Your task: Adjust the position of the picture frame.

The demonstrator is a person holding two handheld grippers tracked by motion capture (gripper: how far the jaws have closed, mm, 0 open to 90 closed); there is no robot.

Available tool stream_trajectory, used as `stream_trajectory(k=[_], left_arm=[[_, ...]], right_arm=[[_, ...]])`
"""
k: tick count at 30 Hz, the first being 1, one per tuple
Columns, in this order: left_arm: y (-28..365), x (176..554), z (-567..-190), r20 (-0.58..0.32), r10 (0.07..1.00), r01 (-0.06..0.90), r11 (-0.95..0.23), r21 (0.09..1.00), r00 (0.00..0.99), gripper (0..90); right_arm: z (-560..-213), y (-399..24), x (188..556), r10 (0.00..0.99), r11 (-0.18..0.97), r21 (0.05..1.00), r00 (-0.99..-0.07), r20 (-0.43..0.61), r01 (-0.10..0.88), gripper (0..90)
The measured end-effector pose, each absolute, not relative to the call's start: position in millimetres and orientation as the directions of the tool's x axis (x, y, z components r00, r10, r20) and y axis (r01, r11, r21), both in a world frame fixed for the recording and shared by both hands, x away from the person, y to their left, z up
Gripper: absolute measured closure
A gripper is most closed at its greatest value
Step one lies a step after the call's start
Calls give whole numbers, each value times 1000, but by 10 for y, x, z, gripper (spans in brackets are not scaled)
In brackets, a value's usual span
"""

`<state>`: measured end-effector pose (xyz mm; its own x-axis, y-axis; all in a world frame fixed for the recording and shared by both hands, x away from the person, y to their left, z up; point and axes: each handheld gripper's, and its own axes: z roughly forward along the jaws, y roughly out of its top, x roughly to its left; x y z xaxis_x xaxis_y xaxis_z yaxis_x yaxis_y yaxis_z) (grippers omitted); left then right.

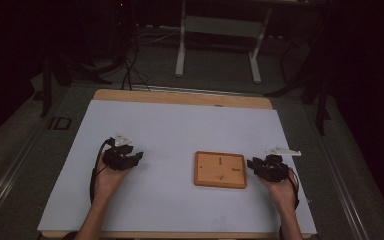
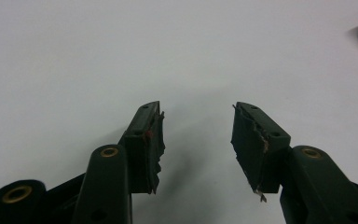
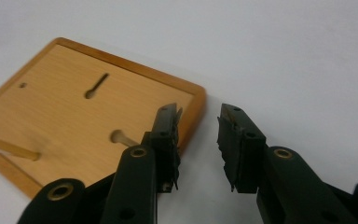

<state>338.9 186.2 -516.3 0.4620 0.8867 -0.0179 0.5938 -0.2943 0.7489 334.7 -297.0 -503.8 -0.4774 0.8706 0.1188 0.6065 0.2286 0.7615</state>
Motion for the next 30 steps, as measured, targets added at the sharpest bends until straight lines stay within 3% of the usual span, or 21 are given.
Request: stream_trajectory(k=[9,30], left_arm=[[1761,3395,-5189,-6,869,594,-333,732,494,522],[1743,3418,-5226,-10,875,618,-335,711,485,514]], right_arm=[[-4978,-2782,3281,839,277,761,-534,106,586,699],[-4920,-2461,3163,747,280,781,-638,188,558,708]])
